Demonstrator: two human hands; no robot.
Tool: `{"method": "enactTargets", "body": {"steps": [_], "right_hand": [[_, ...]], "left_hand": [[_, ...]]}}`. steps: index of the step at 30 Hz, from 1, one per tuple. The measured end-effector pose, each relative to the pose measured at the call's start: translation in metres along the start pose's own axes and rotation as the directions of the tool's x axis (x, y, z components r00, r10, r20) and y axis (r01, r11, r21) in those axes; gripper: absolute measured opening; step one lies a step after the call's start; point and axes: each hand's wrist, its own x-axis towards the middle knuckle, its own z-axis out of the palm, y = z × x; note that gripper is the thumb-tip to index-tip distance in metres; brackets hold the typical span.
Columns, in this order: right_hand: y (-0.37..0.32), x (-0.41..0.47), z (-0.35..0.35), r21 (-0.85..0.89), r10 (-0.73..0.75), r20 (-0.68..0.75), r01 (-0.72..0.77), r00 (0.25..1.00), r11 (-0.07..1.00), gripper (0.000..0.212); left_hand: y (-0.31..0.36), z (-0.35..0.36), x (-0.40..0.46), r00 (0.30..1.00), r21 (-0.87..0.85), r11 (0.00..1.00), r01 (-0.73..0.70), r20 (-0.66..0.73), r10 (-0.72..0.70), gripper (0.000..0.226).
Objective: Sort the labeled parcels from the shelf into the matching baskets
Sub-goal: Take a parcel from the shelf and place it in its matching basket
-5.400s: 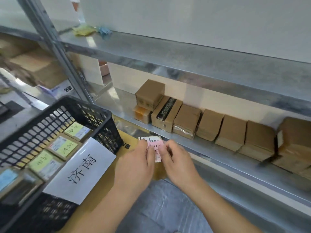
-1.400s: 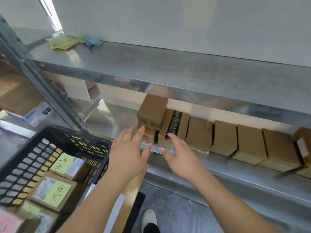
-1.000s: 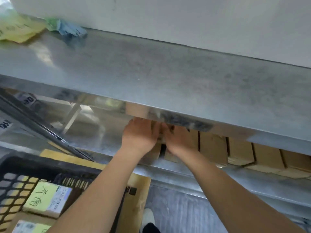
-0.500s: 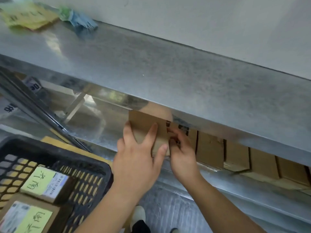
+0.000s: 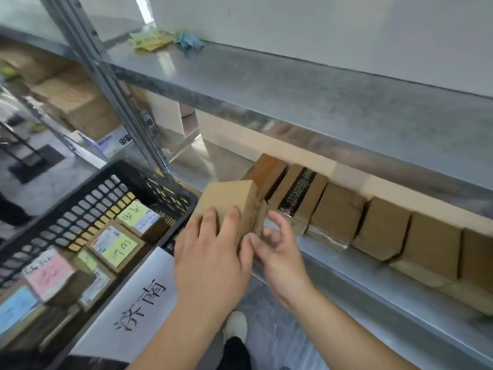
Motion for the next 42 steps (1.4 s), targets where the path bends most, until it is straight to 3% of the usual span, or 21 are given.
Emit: {"method": "enactTargets", "body": {"steps": [4,7,12,15,20,24,29,37,40,42], "right_hand": [[0.004,-0.030,0.004,0.167,0.021,0.090,-0.036,0.996,0.985,0.039],[0.005,-0.050,0.016,0.211,0.040,0.174,-0.076,0.984,0.975,0.041],[0.012,-0.074,0.039,0.077,0.067,0.249,-0.089,0.966,0.993,0.067],[0.019,-0.090,0.056,0.036,0.091,0.367,-0.112,0.926,0.993,0.066],[0.042,-0.115,0.095,0.038,0.147,0.502,-0.191,0.852,0.981,0.067],[0.070,-0.138,0.140,0.013,0.144,0.567,-0.183,0.811,0.983,0.060],[0.112,-0.169,0.200,-0.058,0.109,0.593,-0.092,0.798,0.994,0.050],[0.156,-0.210,0.265,-0.256,-0.024,0.576,0.208,0.817,0.944,0.055],[0.154,-0.214,0.278,-0.331,-0.112,0.597,0.370,0.794,0.868,0.059],[0.148,-0.211,0.283,-0.359,-0.112,0.612,0.401,0.783,0.843,0.060]], "left_hand": [[0.003,-0.022,-0.041,0.998,0.022,0.998,0.063,0.015,-0.063,0.050],[-0.003,-0.028,-0.062,0.991,0.067,0.989,0.131,0.016,-0.132,0.057],[-0.015,-0.039,-0.091,0.985,0.096,0.980,0.174,-0.036,-0.171,0.053],[-0.034,-0.047,-0.105,0.974,0.072,0.977,0.200,-0.120,-0.190,0.040],[-0.077,-0.061,-0.140,0.946,0.072,0.950,0.304,-0.146,-0.291,0.061],[-0.125,-0.078,-0.175,0.910,0.019,0.925,0.379,-0.192,-0.369,0.064],[-0.198,-0.095,-0.216,0.902,0.028,0.933,0.360,-0.266,-0.340,0.044],[-0.282,-0.108,-0.269,0.868,-0.037,0.874,0.485,-0.106,-0.486,0.050],[-0.293,-0.108,-0.274,0.854,-0.133,0.853,0.504,-0.074,-0.516,0.060],[-0.296,-0.108,-0.273,0.847,-0.198,0.839,0.508,-0.067,-0.528,0.065]]}}
